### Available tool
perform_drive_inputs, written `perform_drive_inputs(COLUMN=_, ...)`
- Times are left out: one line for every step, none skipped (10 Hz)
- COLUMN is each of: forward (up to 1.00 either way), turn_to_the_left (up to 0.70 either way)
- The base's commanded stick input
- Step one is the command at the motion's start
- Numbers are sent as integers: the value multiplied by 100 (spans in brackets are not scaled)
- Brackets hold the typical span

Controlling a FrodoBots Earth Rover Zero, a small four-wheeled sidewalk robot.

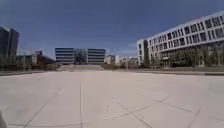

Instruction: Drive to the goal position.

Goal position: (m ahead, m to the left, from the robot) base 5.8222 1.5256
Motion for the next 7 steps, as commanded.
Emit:
perform_drive_inputs(forward=9, turn_to_the_left=-5)
perform_drive_inputs(forward=9, turn_to_the_left=-5)
perform_drive_inputs(forward=9, turn_to_the_left=-5)
perform_drive_inputs(forward=9, turn_to_the_left=-5)
perform_drive_inputs(forward=9, turn_to_the_left=-5)
perform_drive_inputs(forward=9, turn_to_the_left=-5)
perform_drive_inputs(forward=9, turn_to_the_left=-5)
